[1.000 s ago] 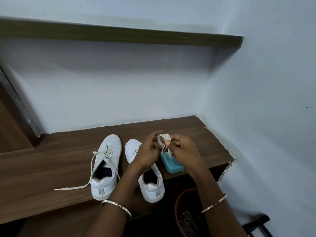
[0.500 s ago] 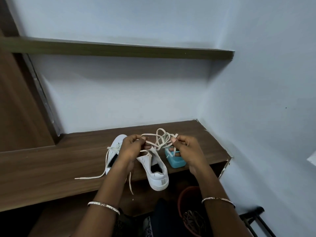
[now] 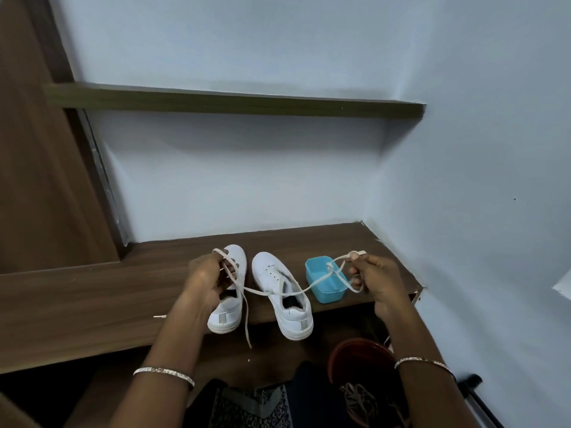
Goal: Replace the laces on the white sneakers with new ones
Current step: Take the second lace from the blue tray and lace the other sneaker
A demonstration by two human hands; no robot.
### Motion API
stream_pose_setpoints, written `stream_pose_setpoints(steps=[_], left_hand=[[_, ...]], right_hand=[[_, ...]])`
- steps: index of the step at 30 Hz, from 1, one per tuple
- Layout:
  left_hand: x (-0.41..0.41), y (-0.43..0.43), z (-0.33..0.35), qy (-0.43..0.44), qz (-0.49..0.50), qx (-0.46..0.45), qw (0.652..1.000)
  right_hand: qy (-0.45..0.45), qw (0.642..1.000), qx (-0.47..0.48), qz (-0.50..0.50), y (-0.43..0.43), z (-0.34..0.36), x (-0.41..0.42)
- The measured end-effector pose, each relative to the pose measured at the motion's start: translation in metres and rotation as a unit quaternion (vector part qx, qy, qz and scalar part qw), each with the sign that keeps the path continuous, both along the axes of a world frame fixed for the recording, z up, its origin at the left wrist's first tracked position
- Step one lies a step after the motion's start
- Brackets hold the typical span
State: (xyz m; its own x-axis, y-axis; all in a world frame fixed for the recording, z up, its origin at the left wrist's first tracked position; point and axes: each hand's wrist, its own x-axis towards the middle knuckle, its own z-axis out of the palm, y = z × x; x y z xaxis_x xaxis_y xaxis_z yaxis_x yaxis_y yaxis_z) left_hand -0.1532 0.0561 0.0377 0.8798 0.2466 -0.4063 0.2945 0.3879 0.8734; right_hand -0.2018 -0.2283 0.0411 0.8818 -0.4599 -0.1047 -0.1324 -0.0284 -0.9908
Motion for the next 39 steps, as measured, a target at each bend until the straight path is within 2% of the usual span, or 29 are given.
stream_pose_setpoints(steps=[3, 7, 9, 12, 14, 15, 17, 18, 19, 20, 22, 23, 25, 27, 31, 33, 36, 39], left_hand=[[0.000, 0.005, -0.004, -0.038, -0.013, 0.100, 0.994], [-0.003, 0.002, -0.003, -0.126, -0.059, 0.254, 0.957], [-0.004, -0.002, -0.001, -0.150, -0.059, 0.299, 0.941], [-0.003, -0.003, 0.001, -0.139, -0.054, 0.327, 0.933], [-0.003, 0.001, 0.001, -0.109, -0.084, 0.357, 0.924], [-0.006, 0.003, 0.002, -0.092, -0.112, 0.388, 0.910], [-0.010, 0.004, 0.003, -0.073, -0.169, 0.499, 0.846], [-0.012, 0.002, 0.003, -0.078, -0.188, 0.550, 0.810], [-0.016, -0.001, 0.006, -0.093, -0.206, 0.565, 0.794], [-0.019, -0.006, 0.008, -0.123, -0.225, 0.542, 0.800], [-0.029, -0.019, 0.016, -0.179, -0.291, 0.424, 0.839], [-0.035, -0.025, 0.023, -0.198, -0.335, 0.362, 0.847], [-0.040, -0.035, 0.028, -0.239, -0.400, 0.266, 0.844], [-0.042, -0.039, 0.028, -0.260, -0.407, 0.212, 0.850], [-0.044, -0.036, 0.028, -0.256, -0.391, 0.217, 0.857], [-0.047, -0.037, 0.026, -0.246, -0.396, 0.192, 0.864], [-0.044, -0.034, 0.016, -0.222, -0.363, 0.127, 0.896], [-0.043, -0.023, 0.009, -0.213, -0.343, 0.155, 0.902]], right_hand=[[0.035, 0.991, -0.132, 0.006, -0.011, -0.009, -0.002], [0.112, 0.928, -0.350, 0.059, -0.016, -0.011, -0.001], [0.141, 0.902, -0.398, 0.087, -0.012, -0.011, 0.002], [0.133, 0.887, -0.435, 0.080, -0.004, -0.008, 0.004], [0.083, 0.903, -0.413, 0.086, 0.000, -0.003, 0.003], [0.047, 0.926, -0.363, 0.095, 0.004, 0.000, 0.001], [-0.012, 0.964, -0.227, 0.135, 0.016, 0.011, -0.004], [-0.031, 0.971, -0.172, 0.164, 0.022, 0.018, -0.006], [-0.045, 0.971, -0.133, 0.193, 0.028, 0.023, -0.008], [-0.054, 0.969, -0.106, 0.218, 0.034, 0.029, -0.009], [-0.059, 0.962, -0.079, 0.257, 0.046, 0.039, -0.012], [-0.059, 0.958, -0.068, 0.273, 0.052, 0.043, -0.013], [-0.067, 0.952, -0.045, 0.295, 0.063, 0.047, -0.015], [-0.074, 0.952, -0.031, 0.296, 0.070, 0.050, -0.016], [-0.069, 0.951, -0.031, 0.299, 0.070, 0.052, -0.019], [-0.060, 0.950, -0.043, 0.303, 0.068, 0.050, -0.020], [-0.045, 0.948, -0.090, 0.302, 0.063, 0.047, -0.020], [-0.052, 0.953, -0.164, 0.249, 0.050, 0.041, -0.016]])
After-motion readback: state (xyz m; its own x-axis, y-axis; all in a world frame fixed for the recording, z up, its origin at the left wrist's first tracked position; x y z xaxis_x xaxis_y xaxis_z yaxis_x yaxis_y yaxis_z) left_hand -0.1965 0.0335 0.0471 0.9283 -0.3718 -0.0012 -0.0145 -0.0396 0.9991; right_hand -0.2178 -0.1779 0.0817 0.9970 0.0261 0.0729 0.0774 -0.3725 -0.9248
